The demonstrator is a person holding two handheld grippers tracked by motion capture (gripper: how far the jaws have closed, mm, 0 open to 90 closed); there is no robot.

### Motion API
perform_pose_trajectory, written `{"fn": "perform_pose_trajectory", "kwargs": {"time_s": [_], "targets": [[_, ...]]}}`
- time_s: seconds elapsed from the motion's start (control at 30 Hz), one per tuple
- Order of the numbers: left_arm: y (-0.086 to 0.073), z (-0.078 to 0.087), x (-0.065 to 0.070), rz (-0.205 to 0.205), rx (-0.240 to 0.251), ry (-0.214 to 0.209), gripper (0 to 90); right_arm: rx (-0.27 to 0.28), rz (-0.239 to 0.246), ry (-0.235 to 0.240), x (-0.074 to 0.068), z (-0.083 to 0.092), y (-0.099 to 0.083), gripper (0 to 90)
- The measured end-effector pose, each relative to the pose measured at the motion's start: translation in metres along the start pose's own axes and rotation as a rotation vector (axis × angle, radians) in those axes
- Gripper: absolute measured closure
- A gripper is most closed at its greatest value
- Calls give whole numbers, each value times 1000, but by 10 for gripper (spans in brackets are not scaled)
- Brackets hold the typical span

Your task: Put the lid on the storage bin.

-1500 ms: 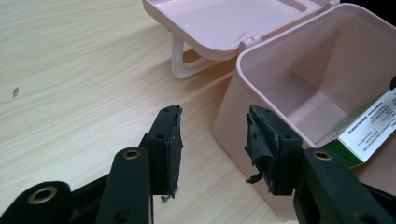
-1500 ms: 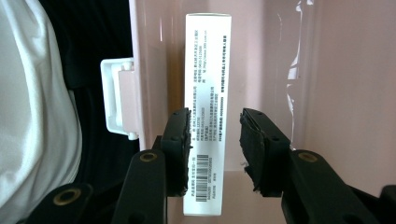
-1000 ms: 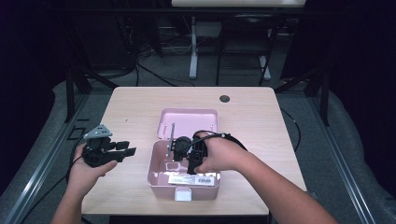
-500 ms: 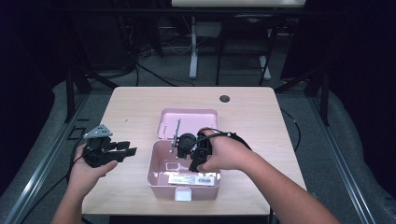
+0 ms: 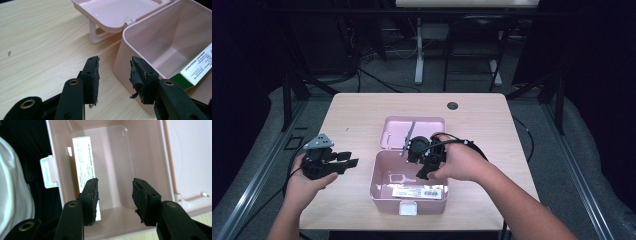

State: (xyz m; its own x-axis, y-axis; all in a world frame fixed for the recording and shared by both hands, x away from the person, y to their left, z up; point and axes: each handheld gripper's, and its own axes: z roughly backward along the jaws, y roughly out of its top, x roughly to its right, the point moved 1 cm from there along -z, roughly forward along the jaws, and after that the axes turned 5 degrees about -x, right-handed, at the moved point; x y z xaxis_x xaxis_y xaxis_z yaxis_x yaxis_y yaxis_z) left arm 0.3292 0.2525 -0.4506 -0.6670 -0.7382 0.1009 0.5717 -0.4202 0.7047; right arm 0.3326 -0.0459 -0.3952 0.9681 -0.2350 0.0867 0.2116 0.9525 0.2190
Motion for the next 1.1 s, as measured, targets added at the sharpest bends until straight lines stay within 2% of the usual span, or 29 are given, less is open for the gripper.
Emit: {"fn": "perform_pose_trajectory", "kwargs": {"time_s": [0.1, 0.2, 0.4, 0.63, 0.77, 0.83, 1.1], "targets": [[1, 0, 1, -11, 17, -2, 584, 14, -16, -12, 3, 2, -4, 552], [1, -1, 3, -14, 12, -11, 584, 43, -50, -11, 6, 4, -9, 546], [2, -3, 6, -19, 16, -31, 584, 57, -90, -44, 13, 3, -22, 519], [2, -6, 10, -28, 13, -23, 586, 115, -142, -60, 20, 8, -33, 501], [2, -9, 12, -17, 13, 13, 588, 130, -165, -82, 22, 6, -41, 474], [3, -10, 13, -13, 20, 1, 615, 145, -191, -92, 24, 4, -45, 464], [3, -12, 15, 5, 43, -1, 636, 215, -313, -104, 35, -6, -64, 479]]}}
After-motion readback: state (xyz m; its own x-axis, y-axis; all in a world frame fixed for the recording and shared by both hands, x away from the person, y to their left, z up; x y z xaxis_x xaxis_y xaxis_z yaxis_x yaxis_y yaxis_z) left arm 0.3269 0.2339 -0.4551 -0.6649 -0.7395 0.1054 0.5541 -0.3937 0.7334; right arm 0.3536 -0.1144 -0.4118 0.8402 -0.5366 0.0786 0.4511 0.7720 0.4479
